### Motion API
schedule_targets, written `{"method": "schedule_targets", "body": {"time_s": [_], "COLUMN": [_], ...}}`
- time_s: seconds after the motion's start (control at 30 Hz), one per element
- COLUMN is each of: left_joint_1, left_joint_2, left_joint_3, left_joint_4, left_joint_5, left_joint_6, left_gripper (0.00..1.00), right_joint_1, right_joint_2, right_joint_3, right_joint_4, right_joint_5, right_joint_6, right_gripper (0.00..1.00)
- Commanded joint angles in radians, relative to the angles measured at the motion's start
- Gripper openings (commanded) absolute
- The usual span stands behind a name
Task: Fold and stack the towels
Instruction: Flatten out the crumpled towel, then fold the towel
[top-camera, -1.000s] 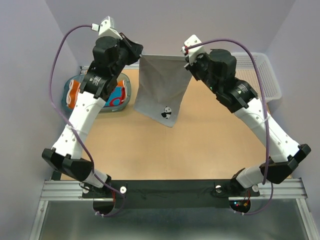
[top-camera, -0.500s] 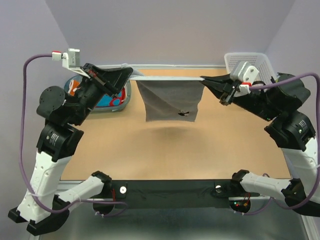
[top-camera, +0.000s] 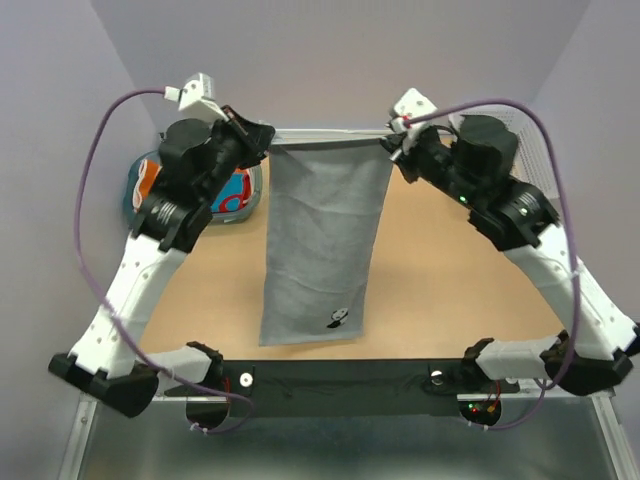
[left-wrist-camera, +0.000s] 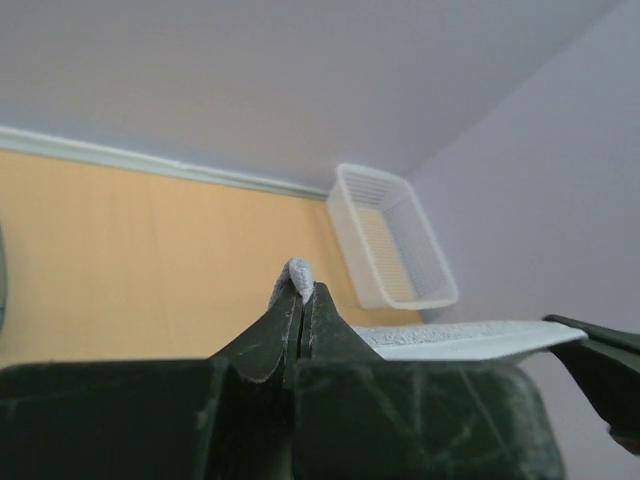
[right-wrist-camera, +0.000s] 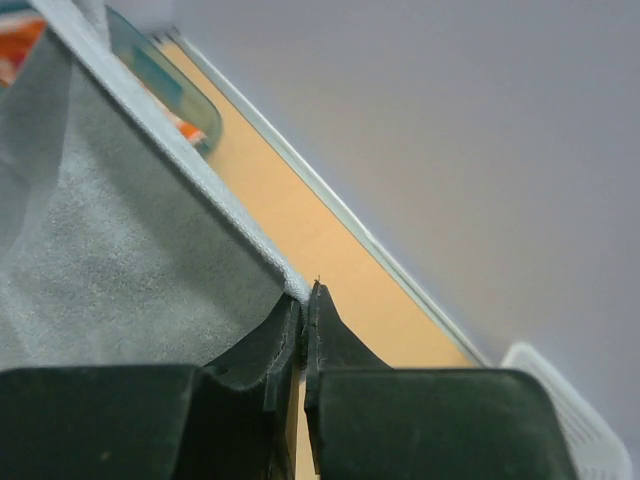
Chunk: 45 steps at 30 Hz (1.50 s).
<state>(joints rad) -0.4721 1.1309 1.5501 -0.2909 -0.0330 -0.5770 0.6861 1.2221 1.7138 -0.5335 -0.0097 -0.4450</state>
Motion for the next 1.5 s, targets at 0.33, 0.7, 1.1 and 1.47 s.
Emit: {"method": "schedule_targets", "body": {"time_s": [0.33,0.7,1.1,1.47], "left_joint_1": [0.151,0.162,0.136,0.079], "left_joint_2": [0.696,0.831,0.592,0.422], "left_joint_3": [0.146,0.211,-0.165,-0.404], "left_joint_4": [0.193,0.174,0.165,0.151], "left_joint_5": [-0.039,-0.01,0.028,0.041], "left_joint_6": [0.039,0.013,-0.132,-0.262], "left_gripper": [0.0,0.0,0.0,0.0], "right_joint_1": [-0.306,-0.35,-0.35,-0.35], "right_joint_2": [0.48,0.571,0.338,0.165], "right_joint_3": [-0.02,-0.097,-0.427,-0.583], "right_joint_4": [0.26,0.277,0.274,0.185], "right_joint_5": [0.077,-0.087,-0.116,-0.177], "right_joint_6": [-0.147,-0.225,-0.081,-0.086], "right_gripper": [0.0,0.0,0.0,0.0]}}
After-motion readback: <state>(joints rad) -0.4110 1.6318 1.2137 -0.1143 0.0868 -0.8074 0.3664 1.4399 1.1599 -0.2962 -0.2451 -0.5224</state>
